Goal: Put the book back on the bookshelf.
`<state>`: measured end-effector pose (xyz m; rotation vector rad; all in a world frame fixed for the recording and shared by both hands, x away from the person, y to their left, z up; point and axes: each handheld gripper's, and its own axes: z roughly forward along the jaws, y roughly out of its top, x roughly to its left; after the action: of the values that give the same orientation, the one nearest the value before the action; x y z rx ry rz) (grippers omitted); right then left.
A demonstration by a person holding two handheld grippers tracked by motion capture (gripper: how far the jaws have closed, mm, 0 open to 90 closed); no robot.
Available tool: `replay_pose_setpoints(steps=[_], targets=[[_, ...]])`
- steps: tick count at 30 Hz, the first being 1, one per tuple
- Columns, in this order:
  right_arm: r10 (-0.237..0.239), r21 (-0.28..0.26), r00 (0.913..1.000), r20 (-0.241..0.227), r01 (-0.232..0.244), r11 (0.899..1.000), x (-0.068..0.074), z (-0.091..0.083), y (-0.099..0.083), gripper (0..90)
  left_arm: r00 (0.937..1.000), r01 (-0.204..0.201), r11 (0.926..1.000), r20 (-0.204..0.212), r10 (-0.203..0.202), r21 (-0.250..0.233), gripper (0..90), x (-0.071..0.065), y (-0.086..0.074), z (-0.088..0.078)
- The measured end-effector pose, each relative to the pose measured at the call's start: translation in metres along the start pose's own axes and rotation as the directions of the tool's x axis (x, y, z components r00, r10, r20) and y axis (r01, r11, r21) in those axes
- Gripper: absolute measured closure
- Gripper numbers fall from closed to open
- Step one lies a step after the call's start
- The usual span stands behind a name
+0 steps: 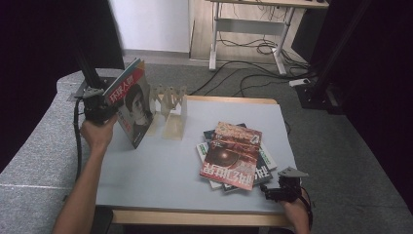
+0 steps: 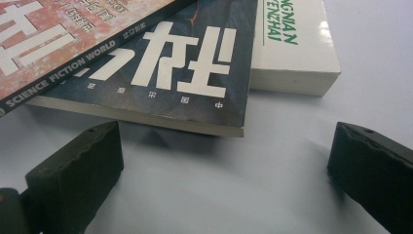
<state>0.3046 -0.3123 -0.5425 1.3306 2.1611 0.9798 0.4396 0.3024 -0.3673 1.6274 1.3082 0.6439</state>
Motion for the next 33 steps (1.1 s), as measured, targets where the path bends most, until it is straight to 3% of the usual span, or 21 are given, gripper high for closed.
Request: replay_pose_setpoints(steps=[11, 24, 33], targets=[[0.002, -0.004, 1.0000, -0.001, -0.002, 1.000, 0.000, 0.000, -0.001, 0.0, 0.9992, -0.029, 0.9993, -0.025, 0.030, 0.022, 61.7, 0.004, -0.004, -0.005], [0.001, -0.004, 1.0000, 0.000, -0.001, 1.000, 0.000, 0.000, -0.001, 0.0, 0.9973, -0.073, 0.9965, -0.001, 0.073, 0.041, 40.2, 0.003, -0.011, -0.007], [0.002, -0.004, 1.0000, 0.000, -0.002, 1.000, 0.000, 0.000, -0.001, 0.0, 0.9924, -0.122, 0.9906, 0.027, 0.120, 0.062, 21.2, 0.002, -0.020, -0.013]])
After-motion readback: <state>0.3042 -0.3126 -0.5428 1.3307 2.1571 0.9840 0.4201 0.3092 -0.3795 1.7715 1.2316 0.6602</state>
